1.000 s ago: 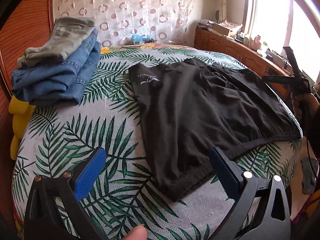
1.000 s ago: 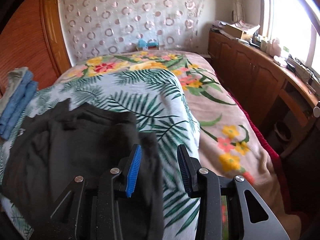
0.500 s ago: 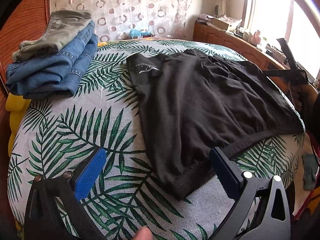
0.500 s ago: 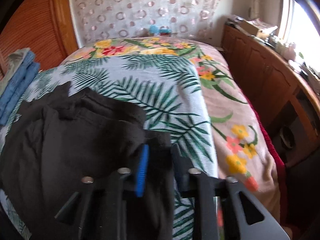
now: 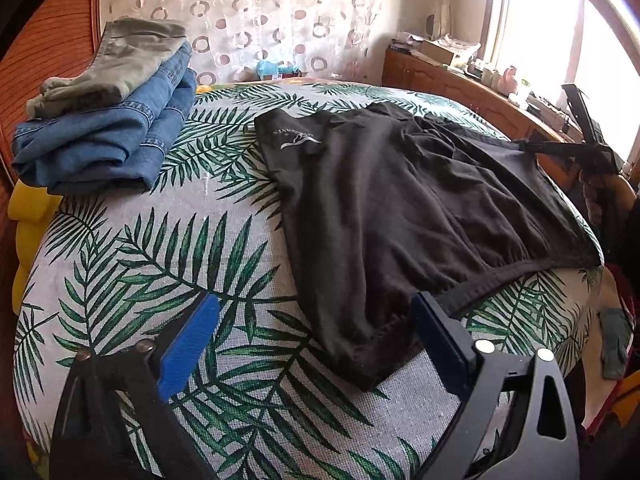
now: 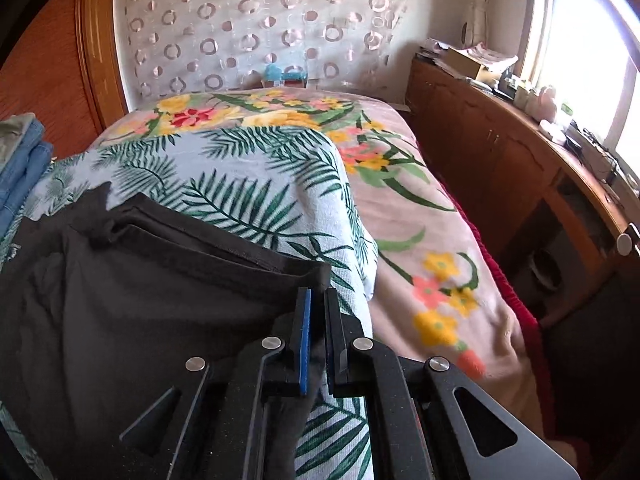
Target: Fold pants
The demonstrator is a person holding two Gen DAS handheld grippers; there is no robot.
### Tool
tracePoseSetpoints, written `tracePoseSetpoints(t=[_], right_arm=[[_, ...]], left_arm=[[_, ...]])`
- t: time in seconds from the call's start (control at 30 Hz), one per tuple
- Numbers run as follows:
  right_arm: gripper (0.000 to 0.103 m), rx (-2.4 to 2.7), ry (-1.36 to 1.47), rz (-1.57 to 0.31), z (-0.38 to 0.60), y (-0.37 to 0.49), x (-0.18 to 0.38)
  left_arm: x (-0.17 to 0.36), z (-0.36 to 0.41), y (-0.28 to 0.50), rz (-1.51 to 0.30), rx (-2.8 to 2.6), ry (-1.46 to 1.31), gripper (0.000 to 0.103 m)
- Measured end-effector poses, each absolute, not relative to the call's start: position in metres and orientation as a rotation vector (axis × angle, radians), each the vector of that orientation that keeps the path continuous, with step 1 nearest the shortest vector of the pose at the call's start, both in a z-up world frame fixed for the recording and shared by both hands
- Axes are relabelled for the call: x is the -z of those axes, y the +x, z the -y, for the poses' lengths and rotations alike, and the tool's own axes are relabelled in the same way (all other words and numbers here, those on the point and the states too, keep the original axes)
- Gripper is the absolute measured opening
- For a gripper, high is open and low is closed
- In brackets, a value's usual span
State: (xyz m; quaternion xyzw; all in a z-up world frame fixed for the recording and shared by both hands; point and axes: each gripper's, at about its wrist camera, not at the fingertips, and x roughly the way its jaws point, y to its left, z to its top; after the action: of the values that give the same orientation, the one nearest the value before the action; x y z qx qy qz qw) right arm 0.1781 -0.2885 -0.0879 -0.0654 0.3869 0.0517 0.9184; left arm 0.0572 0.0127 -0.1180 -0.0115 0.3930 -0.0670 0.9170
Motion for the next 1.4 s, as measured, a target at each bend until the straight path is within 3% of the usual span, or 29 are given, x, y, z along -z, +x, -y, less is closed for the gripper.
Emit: tracePoseSetpoints(t=[0.17,0.33,0.77,1.03,1.2,1.23,1.27,1.4], right_arm=[[0.025,-0.152,-0.110,-0.764,0.285,0.163,0.085],[0.047,-0.243,-0.124,-0.740,0.272,0.118,0.085],[0.051,-0.303,-0.162,-0.790,0.258,0.067,0.116],[0.067,-0.251,-0.132,-0.719,0.266,0.048,0.119],[0.070,-0.261,-0.137,-0.720,0.264,0.046,0.123],[0.070,-0.259,-0.139,-0.718,0.263,0.047,0.124],[0.071,-0.256,-0.139,-0.715,0.259,0.049,0.124],[0.071,-0.253,-0.141,-0.711,0.253,0.055,0.125]], left_arm=[[0.115,-0.017,0.051,-0.802,0.159,-0.048,0.073],[0.113,-0.016,0.045,-0.800,0.174,-0.058,0.060],[0.110,-0.011,0.039,-0.815,0.217,-0.063,0.037],[0.113,-0.012,0.035,-0.827,0.211,-0.067,0.036],[0.112,-0.007,0.036,-0.832,0.196,-0.033,0.036],[0.112,-0.005,0.036,-0.828,0.203,-0.026,0.030],[0.112,-0.004,0.036,-0.824,0.217,-0.026,0.013],[0.109,0.000,0.038,-0.809,0.230,-0.006,0.005]])
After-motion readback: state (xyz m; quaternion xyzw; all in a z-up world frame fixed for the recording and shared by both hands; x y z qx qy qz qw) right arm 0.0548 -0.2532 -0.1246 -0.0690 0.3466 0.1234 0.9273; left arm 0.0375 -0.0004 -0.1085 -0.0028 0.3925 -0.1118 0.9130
